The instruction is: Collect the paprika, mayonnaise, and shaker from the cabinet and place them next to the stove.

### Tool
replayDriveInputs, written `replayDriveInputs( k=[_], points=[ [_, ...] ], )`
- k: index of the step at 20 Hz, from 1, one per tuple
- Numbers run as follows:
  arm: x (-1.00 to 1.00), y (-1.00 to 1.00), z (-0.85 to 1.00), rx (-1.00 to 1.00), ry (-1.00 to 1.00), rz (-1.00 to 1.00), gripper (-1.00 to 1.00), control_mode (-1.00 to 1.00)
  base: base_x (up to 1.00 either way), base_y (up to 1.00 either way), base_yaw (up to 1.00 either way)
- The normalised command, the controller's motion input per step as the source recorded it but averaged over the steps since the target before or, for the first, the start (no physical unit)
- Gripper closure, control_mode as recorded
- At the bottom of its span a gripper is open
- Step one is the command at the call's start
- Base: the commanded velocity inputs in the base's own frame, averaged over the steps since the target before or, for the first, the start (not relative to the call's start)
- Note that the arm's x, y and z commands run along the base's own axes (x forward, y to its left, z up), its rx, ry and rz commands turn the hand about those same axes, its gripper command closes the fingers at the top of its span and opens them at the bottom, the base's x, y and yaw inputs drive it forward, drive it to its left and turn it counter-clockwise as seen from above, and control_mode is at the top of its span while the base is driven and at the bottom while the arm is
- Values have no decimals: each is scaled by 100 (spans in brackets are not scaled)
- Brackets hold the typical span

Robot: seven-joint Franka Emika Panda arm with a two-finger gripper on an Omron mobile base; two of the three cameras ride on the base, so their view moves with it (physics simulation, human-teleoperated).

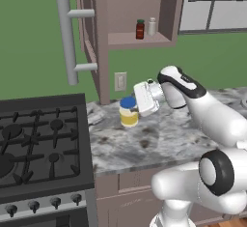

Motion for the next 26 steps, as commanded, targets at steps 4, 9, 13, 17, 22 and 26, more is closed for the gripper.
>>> replayDriveInputs(
  k=[4, 9, 13, 17, 22, 26],
  points=[
    [23, 32, -56, 0, 0, 1, 100, -100, 0, 0, 0],
    [24, 31, -49, 3, 0, 0, 100, -100, 0, 0, 0],
    [29, 24, -30, 3, 0, 0, 100, -100, 0, 0, 0],
    [35, 24, -21, 1, 0, 0, 100, -100, 0, 0, 0],
    [35, 25, -17, 1, 0, 0, 100, -100, 0, 0, 0],
    [34, 26, -26, 0, 0, 0, 100, -100, 0, 0, 0]
  ],
)
